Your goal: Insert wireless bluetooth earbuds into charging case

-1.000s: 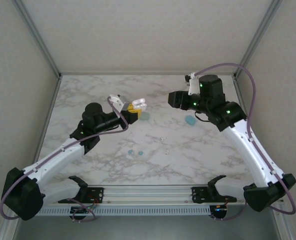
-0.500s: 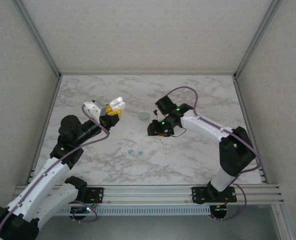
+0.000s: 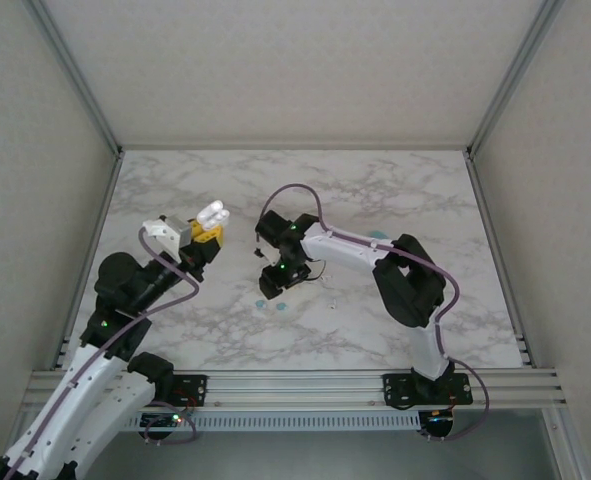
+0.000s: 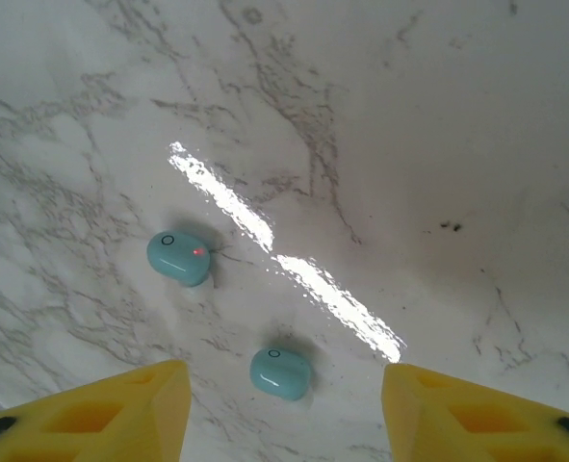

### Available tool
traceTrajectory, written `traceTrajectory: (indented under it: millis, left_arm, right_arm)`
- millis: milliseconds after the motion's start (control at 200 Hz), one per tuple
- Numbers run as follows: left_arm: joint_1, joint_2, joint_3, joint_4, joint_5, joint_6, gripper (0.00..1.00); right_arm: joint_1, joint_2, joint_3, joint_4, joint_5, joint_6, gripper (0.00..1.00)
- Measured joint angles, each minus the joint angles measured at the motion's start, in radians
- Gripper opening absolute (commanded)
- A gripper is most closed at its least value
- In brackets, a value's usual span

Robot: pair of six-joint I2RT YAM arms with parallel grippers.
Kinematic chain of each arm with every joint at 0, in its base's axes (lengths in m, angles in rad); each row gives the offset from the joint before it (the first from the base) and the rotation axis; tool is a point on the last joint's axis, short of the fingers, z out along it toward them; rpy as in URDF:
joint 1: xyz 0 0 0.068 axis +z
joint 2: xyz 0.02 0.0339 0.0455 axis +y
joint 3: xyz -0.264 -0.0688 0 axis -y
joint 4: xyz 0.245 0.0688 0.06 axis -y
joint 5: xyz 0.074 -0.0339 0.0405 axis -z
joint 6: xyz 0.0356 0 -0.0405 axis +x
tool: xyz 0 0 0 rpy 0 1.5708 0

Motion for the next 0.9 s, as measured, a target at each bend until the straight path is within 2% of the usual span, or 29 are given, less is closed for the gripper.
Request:
traceTrajectory:
  millis: [110, 270, 511, 606, 746, 901]
  left_arm:
    - [0.000, -0.021, 0.014, -0.032, -0.013, 0.015, 0.14]
    - [0.000, -0.023, 0.038, -0.071, -0.019, 0.037, 0.13]
    - [0.000, -0.017, 0.050, -0.079, -0.018, 0.043, 0.13]
    - [0.000, -0.010, 0.050, -0.079, -0.018, 0.044, 0.13]
    - [0.000, -0.009, 0.050, -0.079, -0.018, 0.044, 0.13]
    - [0.000, -0.011, 0.051, -0.080, -0.018, 0.045, 0.13]
  right_arm:
    - [0.008, 0.021, 0.016, -0.026, 0.053, -0.035, 0.55]
    - [-0.019, -0.016, 0.011, -0.025, 0.117, -0.007, 0.55]
    - [-0.207, -0.318, -0.066, 0.058, 0.144, 0.064, 0.51]
    - [-0.254, -0.383, -0.071, 0.074, 0.122, 0.059, 0.50]
    - [-0.229, -0.354, -0.080, 0.093, 0.027, 0.039, 0.52]
    - [-0.119, -0.220, -0.085, 0.084, -0.013, -0.013, 0.54]
